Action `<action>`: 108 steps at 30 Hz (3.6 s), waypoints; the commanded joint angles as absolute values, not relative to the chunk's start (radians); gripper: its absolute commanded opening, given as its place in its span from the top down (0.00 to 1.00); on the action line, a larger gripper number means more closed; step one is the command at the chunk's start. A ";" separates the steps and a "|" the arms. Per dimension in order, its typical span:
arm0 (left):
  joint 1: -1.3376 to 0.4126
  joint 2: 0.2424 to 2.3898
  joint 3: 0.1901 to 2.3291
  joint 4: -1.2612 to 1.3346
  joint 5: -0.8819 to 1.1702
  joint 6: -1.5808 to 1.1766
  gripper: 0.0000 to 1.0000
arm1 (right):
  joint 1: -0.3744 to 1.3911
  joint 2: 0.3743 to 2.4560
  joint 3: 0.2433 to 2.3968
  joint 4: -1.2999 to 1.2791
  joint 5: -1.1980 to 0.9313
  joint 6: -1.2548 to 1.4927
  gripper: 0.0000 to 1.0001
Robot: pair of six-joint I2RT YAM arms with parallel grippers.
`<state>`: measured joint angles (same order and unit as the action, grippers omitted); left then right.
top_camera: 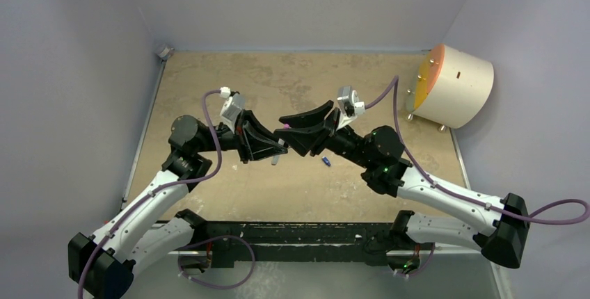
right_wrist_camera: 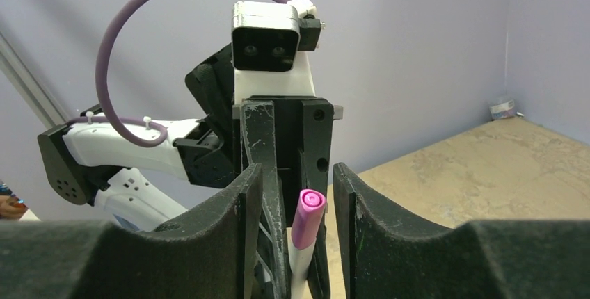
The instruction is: Insert the pens into the pen caps
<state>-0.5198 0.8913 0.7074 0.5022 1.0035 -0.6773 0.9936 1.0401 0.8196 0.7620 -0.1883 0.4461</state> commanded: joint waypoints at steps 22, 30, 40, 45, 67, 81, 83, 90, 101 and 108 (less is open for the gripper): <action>-0.538 0.854 0.749 0.469 1.007 -0.611 1.00 | 0.996 1.060 0.858 0.854 -0.232 0.485 0.61; -0.537 0.854 0.752 0.465 1.005 -0.609 1.00 | 0.996 1.051 0.858 0.850 -0.224 0.482 0.64; -0.540 0.849 0.750 0.465 1.005 -0.609 1.00 | 0.997 1.054 0.849 0.856 -0.217 0.489 0.82; -0.541 0.838 0.755 0.474 1.005 -0.613 1.00 | 0.997 1.064 0.841 0.863 -0.223 0.497 1.00; -0.543 0.862 0.823 0.647 0.996 -0.753 1.00 | 0.910 1.144 0.811 0.922 -0.610 0.512 1.00; -0.542 0.908 0.953 0.426 0.841 -0.483 1.00 | 0.905 1.248 0.757 0.999 -0.536 0.619 1.00; -0.542 0.914 0.961 0.417 0.827 -0.471 1.00 | 0.905 1.246 0.743 0.994 -0.512 0.624 1.00; -0.539 0.955 1.009 0.428 0.838 -0.466 1.00 | 0.908 1.257 0.724 0.968 -0.500 0.631 1.00; -0.501 0.964 1.072 0.477 0.886 -0.512 1.00 | 0.914 1.235 0.638 0.997 -0.589 0.651 1.00; -0.497 0.987 1.048 0.690 0.902 -0.659 1.00 | 0.929 1.243 0.633 1.005 -0.635 0.643 1.00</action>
<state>-0.5270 1.0042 0.9260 0.2535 1.0561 -0.5621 0.8703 1.1820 0.7063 1.2407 -0.3855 0.6338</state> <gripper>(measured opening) 0.135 0.158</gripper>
